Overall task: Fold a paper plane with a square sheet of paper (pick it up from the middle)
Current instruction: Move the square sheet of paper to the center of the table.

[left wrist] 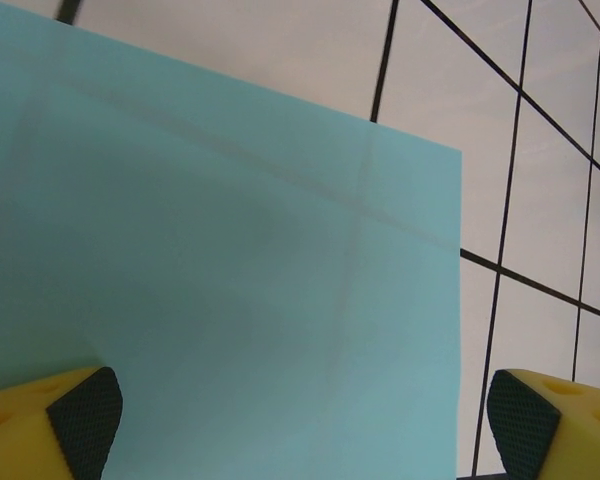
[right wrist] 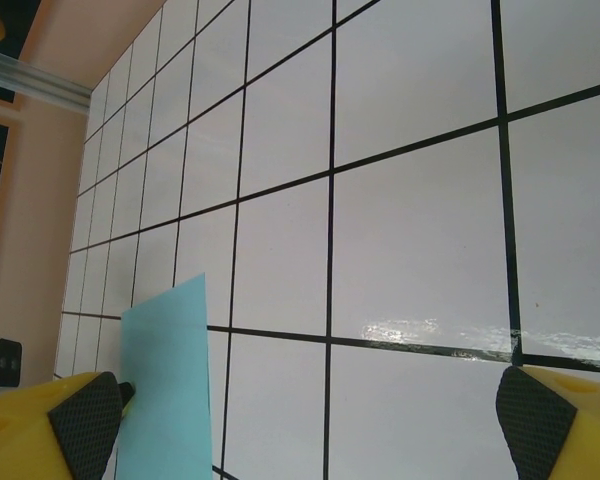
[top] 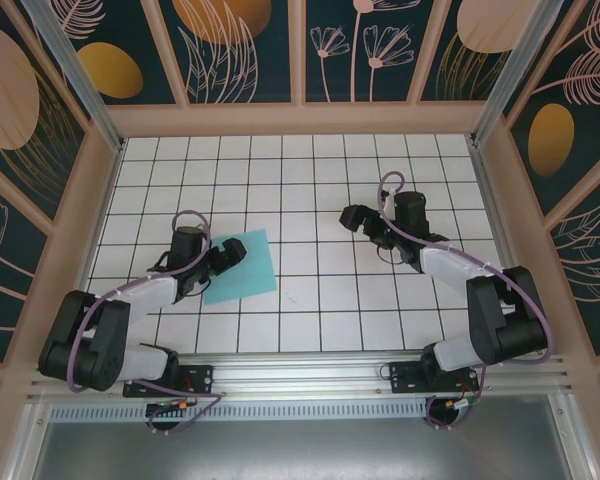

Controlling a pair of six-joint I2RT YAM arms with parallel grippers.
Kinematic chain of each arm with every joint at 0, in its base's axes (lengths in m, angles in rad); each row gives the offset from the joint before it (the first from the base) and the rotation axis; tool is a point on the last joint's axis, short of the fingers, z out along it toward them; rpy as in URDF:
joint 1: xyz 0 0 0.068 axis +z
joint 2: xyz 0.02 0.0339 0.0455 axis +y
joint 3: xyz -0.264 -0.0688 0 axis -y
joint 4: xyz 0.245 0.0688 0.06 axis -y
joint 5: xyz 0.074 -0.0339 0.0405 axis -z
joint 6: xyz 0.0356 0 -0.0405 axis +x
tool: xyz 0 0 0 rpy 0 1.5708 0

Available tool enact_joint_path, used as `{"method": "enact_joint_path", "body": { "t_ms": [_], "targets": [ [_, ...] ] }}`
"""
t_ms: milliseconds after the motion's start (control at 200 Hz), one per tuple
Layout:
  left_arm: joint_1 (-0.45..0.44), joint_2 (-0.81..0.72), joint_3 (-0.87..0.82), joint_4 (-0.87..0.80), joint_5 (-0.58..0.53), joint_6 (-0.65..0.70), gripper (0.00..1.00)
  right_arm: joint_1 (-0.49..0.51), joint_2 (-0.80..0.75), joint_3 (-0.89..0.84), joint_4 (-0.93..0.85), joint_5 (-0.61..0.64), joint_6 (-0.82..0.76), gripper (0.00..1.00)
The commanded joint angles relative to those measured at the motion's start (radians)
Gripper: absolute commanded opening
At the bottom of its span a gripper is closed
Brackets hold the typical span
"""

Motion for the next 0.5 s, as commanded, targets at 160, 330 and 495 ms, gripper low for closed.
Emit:
{"method": "enact_joint_path", "body": {
  "t_ms": [160,330,495],
  "targets": [
    [-0.151,0.127,0.089,0.029,-0.011,-0.084,0.98,0.005,-0.02,-0.054,-0.019,0.026,-0.01,0.99],
    [-0.281,0.258,0.219,0.055,-0.009,-0.112,0.97,0.001,-0.045,-0.051,-0.114,0.156,0.017,0.99],
    [-0.391,0.385,0.323,0.133,-0.013,-0.176,0.96,-0.027,-0.121,-0.075,-0.174,0.231,0.036,0.99]
  ]
}}
